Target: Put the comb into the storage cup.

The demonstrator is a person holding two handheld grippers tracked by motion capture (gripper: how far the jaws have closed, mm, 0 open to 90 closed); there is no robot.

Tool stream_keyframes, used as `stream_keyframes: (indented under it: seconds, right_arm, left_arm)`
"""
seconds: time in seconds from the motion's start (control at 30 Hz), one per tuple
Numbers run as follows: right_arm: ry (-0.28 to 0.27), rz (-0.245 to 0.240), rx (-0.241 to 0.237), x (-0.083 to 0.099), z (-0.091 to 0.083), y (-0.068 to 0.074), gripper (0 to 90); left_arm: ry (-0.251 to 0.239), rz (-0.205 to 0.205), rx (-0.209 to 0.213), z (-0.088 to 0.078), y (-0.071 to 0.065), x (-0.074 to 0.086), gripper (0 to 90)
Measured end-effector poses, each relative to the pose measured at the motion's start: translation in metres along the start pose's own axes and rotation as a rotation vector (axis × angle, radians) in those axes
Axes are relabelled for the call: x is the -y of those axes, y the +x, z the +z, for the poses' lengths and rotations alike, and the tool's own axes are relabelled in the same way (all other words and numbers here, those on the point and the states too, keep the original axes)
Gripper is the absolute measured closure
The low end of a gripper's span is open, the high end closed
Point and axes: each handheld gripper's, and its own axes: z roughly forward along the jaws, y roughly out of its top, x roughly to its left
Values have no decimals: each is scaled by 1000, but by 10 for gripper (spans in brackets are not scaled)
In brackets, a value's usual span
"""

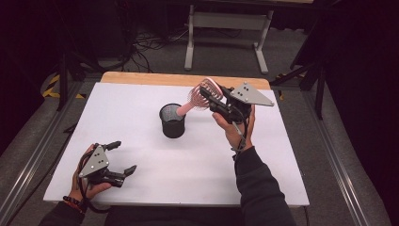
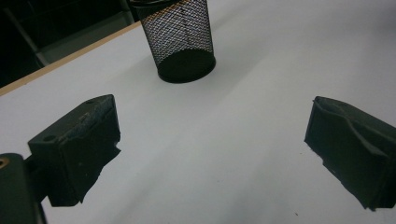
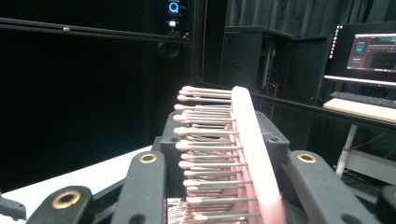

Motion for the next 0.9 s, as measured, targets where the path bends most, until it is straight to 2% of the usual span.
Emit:
stream_keyframes:
  seconds: [0.43,0.9]
  right_arm:
    - [30,-6,3,3,20,5,633]
    - [75,20,-17,22,37,14,632]
  left_arm:
    - [1,10,-13,0,0,0,45]
    - [6,14,-9,2,-1,0,46]
